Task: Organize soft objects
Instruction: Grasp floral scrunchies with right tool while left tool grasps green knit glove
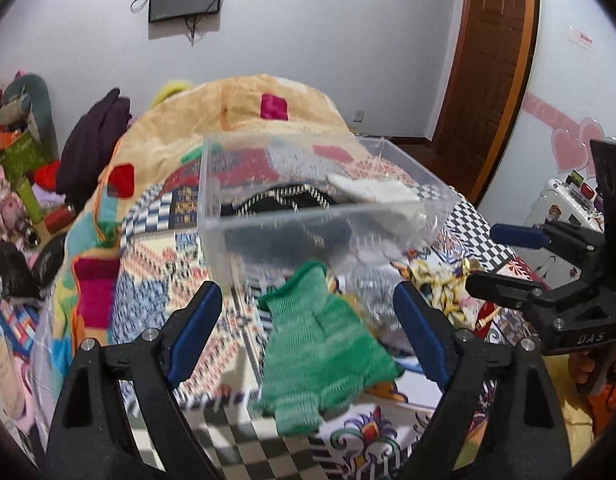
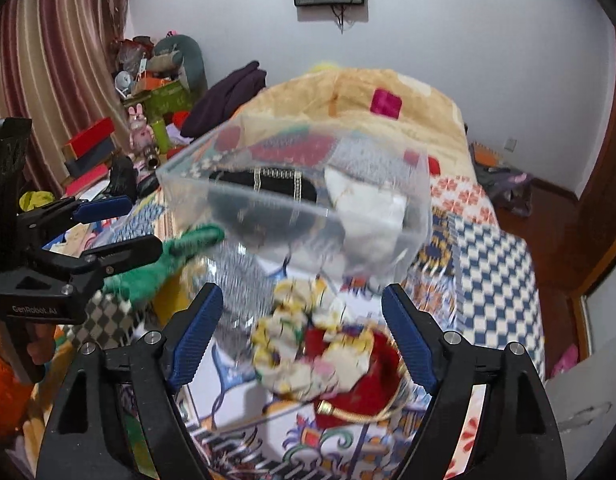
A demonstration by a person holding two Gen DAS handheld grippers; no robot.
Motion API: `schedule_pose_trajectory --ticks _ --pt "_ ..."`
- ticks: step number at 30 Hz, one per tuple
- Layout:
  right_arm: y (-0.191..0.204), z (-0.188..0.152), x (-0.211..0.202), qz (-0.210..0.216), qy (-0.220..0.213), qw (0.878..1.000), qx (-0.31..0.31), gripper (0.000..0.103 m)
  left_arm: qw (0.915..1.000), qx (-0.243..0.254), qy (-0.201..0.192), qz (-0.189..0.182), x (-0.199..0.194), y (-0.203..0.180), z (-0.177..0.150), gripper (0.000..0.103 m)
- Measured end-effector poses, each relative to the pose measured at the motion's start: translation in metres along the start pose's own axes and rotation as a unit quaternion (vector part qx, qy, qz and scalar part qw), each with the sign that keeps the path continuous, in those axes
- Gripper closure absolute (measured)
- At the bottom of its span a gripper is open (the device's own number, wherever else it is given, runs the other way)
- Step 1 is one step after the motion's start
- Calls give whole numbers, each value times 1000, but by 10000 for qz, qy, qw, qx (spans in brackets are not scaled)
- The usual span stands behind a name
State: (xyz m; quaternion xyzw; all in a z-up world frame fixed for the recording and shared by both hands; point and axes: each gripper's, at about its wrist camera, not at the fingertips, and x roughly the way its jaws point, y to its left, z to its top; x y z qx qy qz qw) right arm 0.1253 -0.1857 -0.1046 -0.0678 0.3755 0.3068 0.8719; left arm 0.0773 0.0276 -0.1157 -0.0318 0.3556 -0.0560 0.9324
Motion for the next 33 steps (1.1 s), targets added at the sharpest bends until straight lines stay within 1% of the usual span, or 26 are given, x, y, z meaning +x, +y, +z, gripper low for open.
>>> schedule_pose_trajectory --ticks 5,6,7,8,9,10,12,13,14,15,16,17,18,19,20,21,23,24,26,27,33 --pt "1 -19 9 154 277 9994 144 24 9998 -155 109 -69 2 2 -18 15" --pt "2 -21 13 200 361 9990 148 25 9997 -168 132 -91 4 1 -20 16" --pt "2 -23 15 222 403 9988 147 28 9997 -175 141 -108 4 0 -21 19" --pt "4 -24 15 232 439 9987 137 35 9996 -185 153 -134 6 0 -21 22" --pt "4 -25 17 248 479 9985 115 42 9996 -185 167 -154 6 0 -22 27" --pt "5 -25 17 271 501 9983 103 45 9995 -193 185 -191 7 0 -22 31" --pt "6 -25 18 298 529 9981 85 56 9993 -216 198 -229 8 1 -23 36" --pt "7 -24 19 306 553 9980 63 59 9993 -229 195 -234 8 2 -23 38" --pt "7 -25 20 316 577 9978 46 65 9992 -243 194 -259 8 3 -24 39" --pt "9 -26 21 326 610 9976 35 72 9990 -260 201 -310 8 4 -24 44" --pt "10 -27 22 346 642 9973 15 76 9988 -271 211 -340 8 5 -24 48" --pt "10 -27 22 360 663 9971 -2 83 9987 -285 220 -367 8 5 -25 50" --pt "11 -27 23 355 672 9971 -21 87 9986 -295 217 -389 7 6 -25 55" --pt "12 -27 22 345 658 9972 -36 88 9985 -295 216 -404 7 6 -26 60" --pt "13 -27 21 341 636 9974 -43 90 9985 -291 211 -422 6 6 -26 63" --pt "13 -27 19 365 590 9976 -44 91 9984 -286 199 -444 4 6 -26 68" --pt "13 -27 15 360 500 9981 -32 93 9985 -281 153 -439 1 6 -26 73" --pt "13 -26 13 356 459 9983 -22 93 9986 -275 120 -432 -1 6 -25 78" --pt "12 -24 9 365 386 9986 2 94 9987 -273 67 -424 -4 6 -24 89" --pt "11 -23 5 370 322 9988 18 94 9988 -268 49 -418 -6 7 -23 100" --pt "7 -13 -15 309 -51 9995 40 95 9989 -256 -163 -369 -20 9 -17 101"
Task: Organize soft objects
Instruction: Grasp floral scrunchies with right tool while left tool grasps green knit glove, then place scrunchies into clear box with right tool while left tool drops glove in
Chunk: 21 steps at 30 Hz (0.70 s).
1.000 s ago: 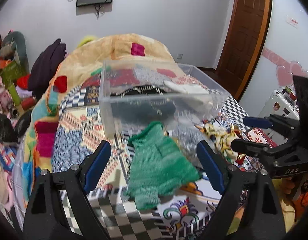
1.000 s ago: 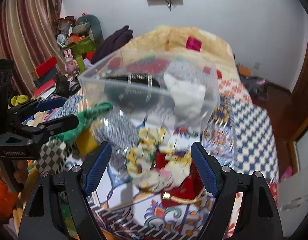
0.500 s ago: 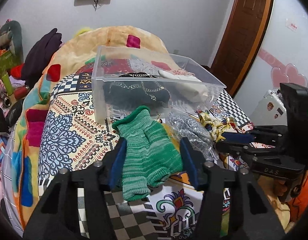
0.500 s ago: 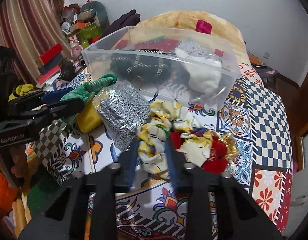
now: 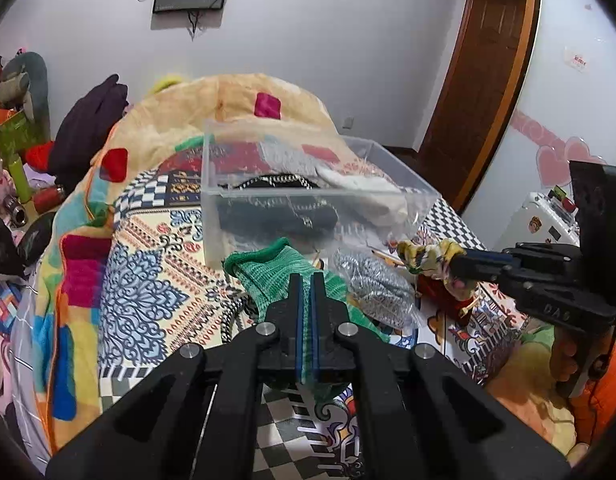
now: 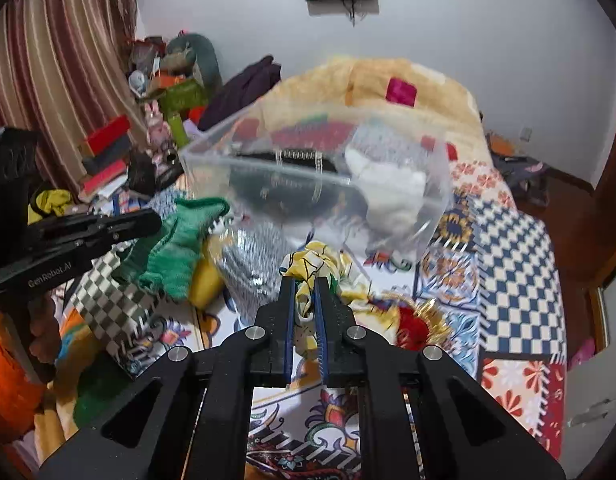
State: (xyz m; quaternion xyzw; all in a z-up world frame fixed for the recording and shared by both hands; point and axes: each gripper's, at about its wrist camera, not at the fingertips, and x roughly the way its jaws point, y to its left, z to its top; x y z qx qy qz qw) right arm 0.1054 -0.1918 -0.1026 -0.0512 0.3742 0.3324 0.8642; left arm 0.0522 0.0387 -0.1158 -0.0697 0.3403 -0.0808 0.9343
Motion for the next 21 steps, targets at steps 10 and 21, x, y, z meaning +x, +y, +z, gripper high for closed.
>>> schedule_pose_trajectory --ticks 10,21 --pt "-7 11 -18 -107 -326 9994 67 95 9994 -297 181 70 4 16 0 58" --pt "-12 10 -17 -129 -301 9994 99 95 9976 -420 546 -101 29 22 -14 66"
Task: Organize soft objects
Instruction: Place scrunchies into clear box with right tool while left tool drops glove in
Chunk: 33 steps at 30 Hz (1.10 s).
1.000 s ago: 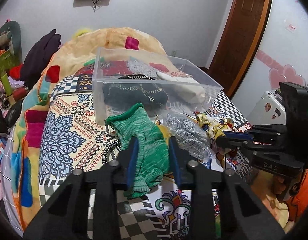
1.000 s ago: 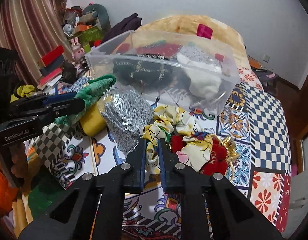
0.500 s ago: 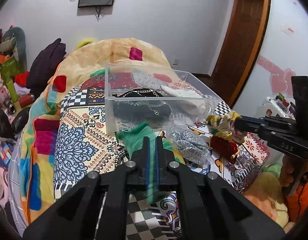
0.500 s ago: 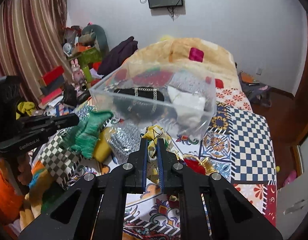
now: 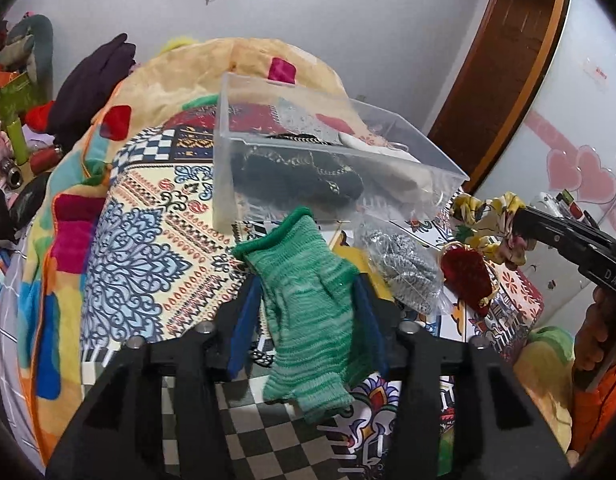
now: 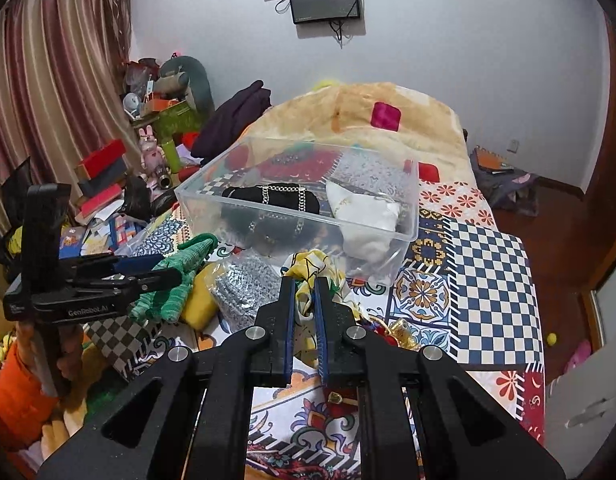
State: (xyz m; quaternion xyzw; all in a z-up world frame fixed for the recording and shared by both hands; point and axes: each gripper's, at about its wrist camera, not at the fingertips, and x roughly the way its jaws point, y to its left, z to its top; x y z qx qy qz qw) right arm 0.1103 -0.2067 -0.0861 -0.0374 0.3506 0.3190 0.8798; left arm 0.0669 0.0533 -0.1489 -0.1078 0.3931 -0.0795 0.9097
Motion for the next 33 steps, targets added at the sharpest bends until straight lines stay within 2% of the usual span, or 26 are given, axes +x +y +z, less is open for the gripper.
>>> schedule_pose_trajectory --ticks 3,4,6,9,13,19,24,28,33 --pt "0 1 0 -9 -10 10000 19 95 10000 35 5 -65 0 -1 1 89" --pt "-1 2 0 -18 -23 10000 28 95 10000 75 6 -27 -1 -2 0 94" --pt "-2 3 -2 -41 -55 10000 37 95 9999 119 -12 -2 -2 -4 0 96" --pt "-4 10 -7 -96 -154 9998 14 95 9998 180 -112 -3 -10 -8 3 97" --pt "-6 22 -15 -171 -354 9992 -26 95 9983 371 -441 -2 -31 -18 15 97" --pt "-6 48 -24 -240 -764 9967 -96 95 9928 617 -1023 -2 -60 -27 47 97" --pt "-7 68 -20 -269 -1042 9941 -106 95 9878 780 -1342 146 -65 -32 73 97" --pt "-6 82 -8 -335 -1096 9932 -189 95 9851 903 -1434 278 -58 -34 90 97" --pt "-6 90 19 -380 -933 9945 -295 95 9857 974 -1316 399 -32 -29 112 97"
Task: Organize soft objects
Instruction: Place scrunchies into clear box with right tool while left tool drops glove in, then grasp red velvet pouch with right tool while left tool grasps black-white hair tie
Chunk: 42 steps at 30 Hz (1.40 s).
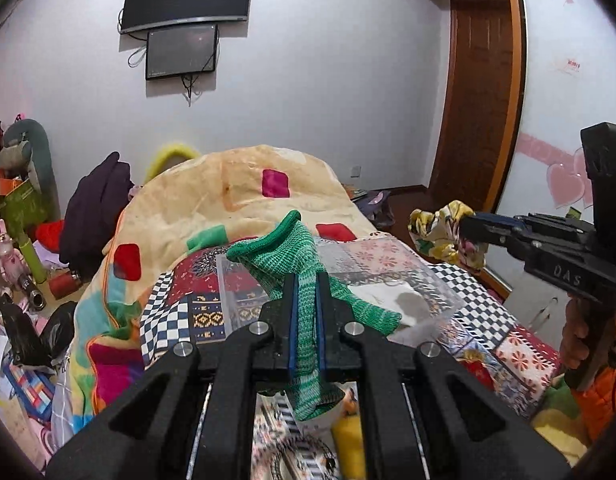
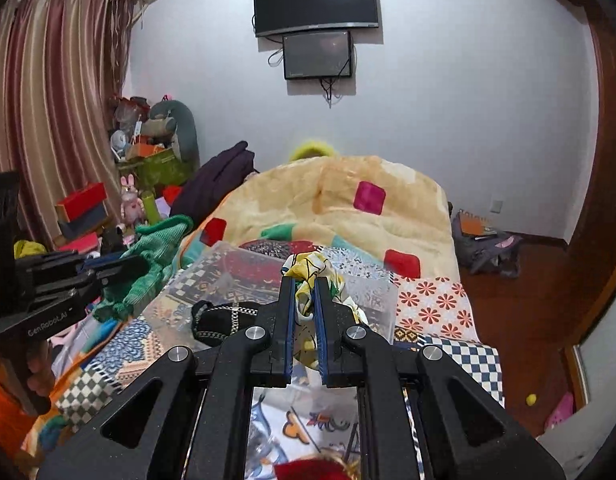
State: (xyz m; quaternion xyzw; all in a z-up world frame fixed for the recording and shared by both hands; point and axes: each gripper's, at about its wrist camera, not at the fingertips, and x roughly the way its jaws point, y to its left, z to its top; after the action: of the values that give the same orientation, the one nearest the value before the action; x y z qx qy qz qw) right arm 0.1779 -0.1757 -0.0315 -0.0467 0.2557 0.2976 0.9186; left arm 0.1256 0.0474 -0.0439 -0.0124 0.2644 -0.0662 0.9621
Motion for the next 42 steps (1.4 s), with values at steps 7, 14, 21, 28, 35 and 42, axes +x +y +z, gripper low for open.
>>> schedule_pose_trajectory --ticks 7,14,21,28,35,42 --pt "3 -11 41 23 426 9990 -128 95 9984 -1 553 -67 56 5 -4 97" --pt "1 -31 78 50 1043 9943 -235 95 9937 -8 1121 -63 99 3 -21 97" --pt "4 -37 83 212 1353 9904 -195 74 9923 -65 1231 -114 99 2 -25 83" --pt "3 -27 63 212 1129 9933 -126 52 9949 -76 997 -156 72 2 -20 51" --pt "-5 -22 20 65 764 9971 13 24 9974 -177 678 -164 29 7 -19 29" --pt "-14 -43 -9 -77 870 9962 37 21 9956 -131 931 -38 6 11 -46 24"
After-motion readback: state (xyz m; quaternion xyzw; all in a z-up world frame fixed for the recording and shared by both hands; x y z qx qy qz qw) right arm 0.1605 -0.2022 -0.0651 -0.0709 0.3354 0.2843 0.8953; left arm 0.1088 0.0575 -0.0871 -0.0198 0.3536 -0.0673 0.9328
